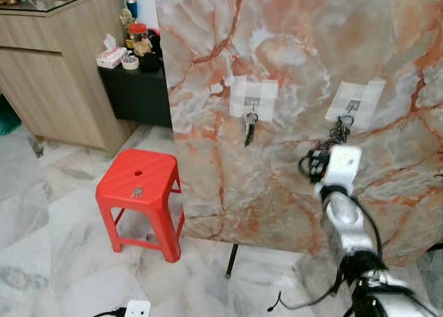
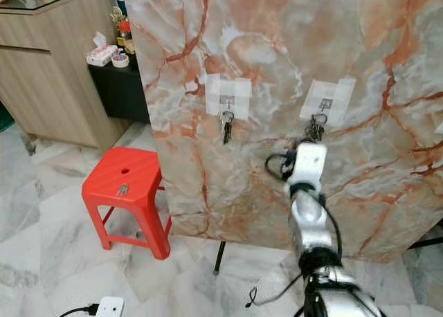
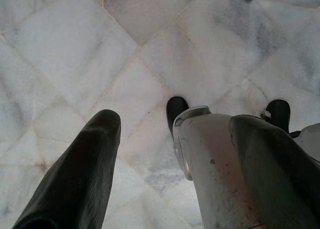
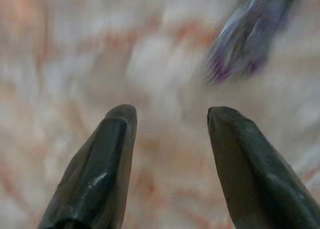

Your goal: Hang keys on a hook

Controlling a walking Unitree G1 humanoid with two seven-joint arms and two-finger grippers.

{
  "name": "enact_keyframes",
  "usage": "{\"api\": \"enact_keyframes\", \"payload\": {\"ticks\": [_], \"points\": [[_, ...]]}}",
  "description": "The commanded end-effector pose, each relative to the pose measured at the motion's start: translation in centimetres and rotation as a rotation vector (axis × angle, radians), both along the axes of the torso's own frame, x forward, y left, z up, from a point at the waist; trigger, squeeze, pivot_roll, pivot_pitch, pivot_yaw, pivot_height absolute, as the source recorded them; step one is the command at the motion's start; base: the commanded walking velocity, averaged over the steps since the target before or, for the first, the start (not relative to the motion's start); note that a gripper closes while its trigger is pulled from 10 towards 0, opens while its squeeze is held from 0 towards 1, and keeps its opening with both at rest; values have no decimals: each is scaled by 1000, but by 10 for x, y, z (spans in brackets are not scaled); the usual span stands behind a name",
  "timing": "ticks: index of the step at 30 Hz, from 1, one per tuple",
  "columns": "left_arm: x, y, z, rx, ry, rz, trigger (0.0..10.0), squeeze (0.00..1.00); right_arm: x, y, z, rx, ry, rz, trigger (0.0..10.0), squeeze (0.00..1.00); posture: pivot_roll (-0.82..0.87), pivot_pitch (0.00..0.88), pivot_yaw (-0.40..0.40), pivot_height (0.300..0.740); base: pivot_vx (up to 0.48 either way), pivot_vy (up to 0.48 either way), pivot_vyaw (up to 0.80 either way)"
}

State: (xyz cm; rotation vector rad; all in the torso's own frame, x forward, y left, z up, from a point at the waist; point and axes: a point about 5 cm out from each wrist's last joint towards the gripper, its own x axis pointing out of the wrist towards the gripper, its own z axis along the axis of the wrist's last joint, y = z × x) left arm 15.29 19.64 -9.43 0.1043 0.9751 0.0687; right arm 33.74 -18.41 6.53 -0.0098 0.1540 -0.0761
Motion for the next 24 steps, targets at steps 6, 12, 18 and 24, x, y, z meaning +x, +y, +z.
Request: {"api": "enact_keyframes", "payload": {"ticks": [6,12,18,24], "points": [[-4,-3,-3,2,36,-16,10000,0,-74,-11,-95,186,460,-92,10000,0,-5,0,-38,740,0,0,0],[-4,-2,-3,2,35,-13,10000,0,-127,-12,-134,96,723,-49,10000,0,-6,0,-32,740,0,0,0],[-6,-1,-3,3,38,-7,10000,0,-160,-19,-151,164,828,-188,10000,0,10,0,-34,740,0,0,0],[-7,-1,-4,3,46,-10,10000,0,-154,-9,-150,149,828,-126,10000,0,-10,0,-15,740,0,0,0]]}}
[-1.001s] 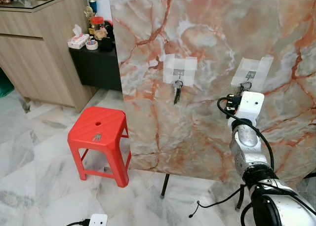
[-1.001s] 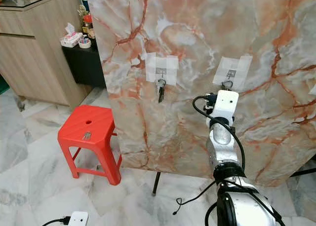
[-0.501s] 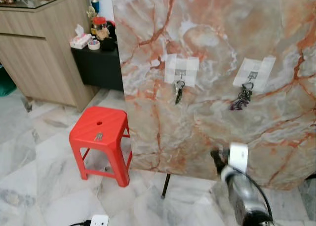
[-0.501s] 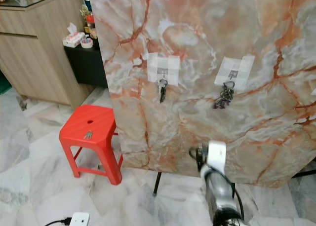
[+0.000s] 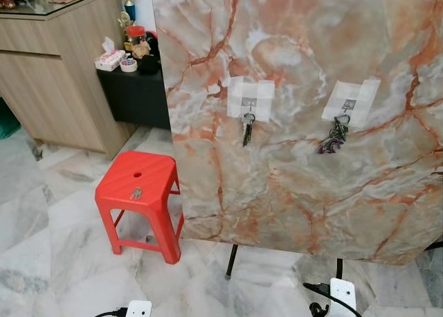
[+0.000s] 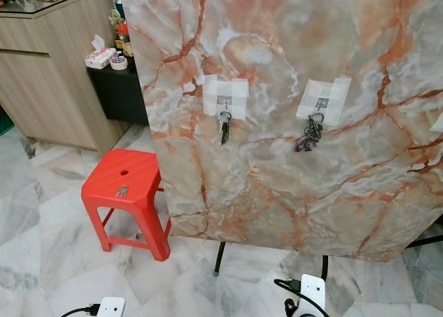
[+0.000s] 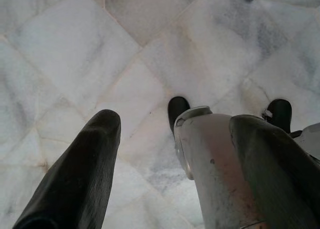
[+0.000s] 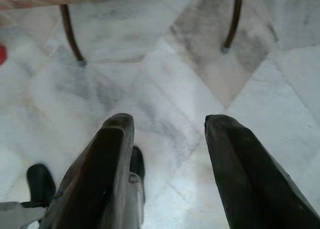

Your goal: Hang keys on a hook

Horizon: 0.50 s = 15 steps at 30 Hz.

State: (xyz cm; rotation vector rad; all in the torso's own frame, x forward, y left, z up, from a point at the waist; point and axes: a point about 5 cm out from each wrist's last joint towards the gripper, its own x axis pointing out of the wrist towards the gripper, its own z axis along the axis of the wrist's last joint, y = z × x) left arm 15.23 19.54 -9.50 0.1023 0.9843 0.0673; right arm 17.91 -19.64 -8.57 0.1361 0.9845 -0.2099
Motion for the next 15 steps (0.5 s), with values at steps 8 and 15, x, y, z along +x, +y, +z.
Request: {"api": "enact_keyframes", "payload": {"ticks": [8,15], "points": [[-6,1,-3,0,34,11,10000,0,15,4,7,-15,-11,53,10000,0,-1,0,-19,740,0,193,0],[-6,0,-3,-1,38,7,10000,0,15,4,6,-17,-8,62,10000,0,-3,0,-15,740,0,387,0]]}}
